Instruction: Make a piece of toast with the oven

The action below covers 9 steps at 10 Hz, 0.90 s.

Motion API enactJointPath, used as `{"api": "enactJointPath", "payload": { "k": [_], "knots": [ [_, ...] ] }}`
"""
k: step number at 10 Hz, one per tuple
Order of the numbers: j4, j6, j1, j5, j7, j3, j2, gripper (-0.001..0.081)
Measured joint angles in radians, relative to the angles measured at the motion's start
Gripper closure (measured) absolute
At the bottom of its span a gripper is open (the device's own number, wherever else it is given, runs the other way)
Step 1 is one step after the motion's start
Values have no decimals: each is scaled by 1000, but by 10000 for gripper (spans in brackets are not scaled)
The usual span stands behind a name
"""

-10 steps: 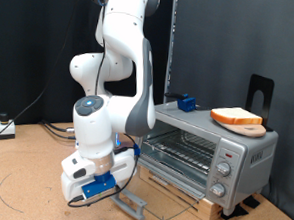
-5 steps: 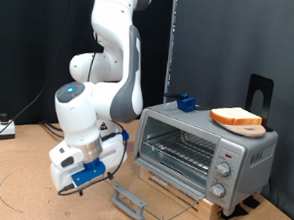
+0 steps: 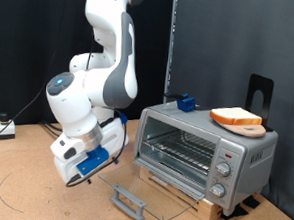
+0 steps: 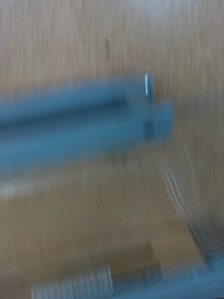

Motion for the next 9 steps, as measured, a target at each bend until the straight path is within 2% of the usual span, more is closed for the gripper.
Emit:
{"api": "enactJointPath", "payload": {
  "k": [1,2,5,8,9],
  "knots": [
    [19,-103,-11,29,-30,-1,-21,-1],
    [30,-169,-17,50,-47,-2,-44,-1],
    [20,-171,-11,37,-6,7,-149,-1],
    [8,-172,-9,-27,85,37,-259,-1],
    [-17,-156,-10,-52,120,47,-302,-1]
  ]
}}
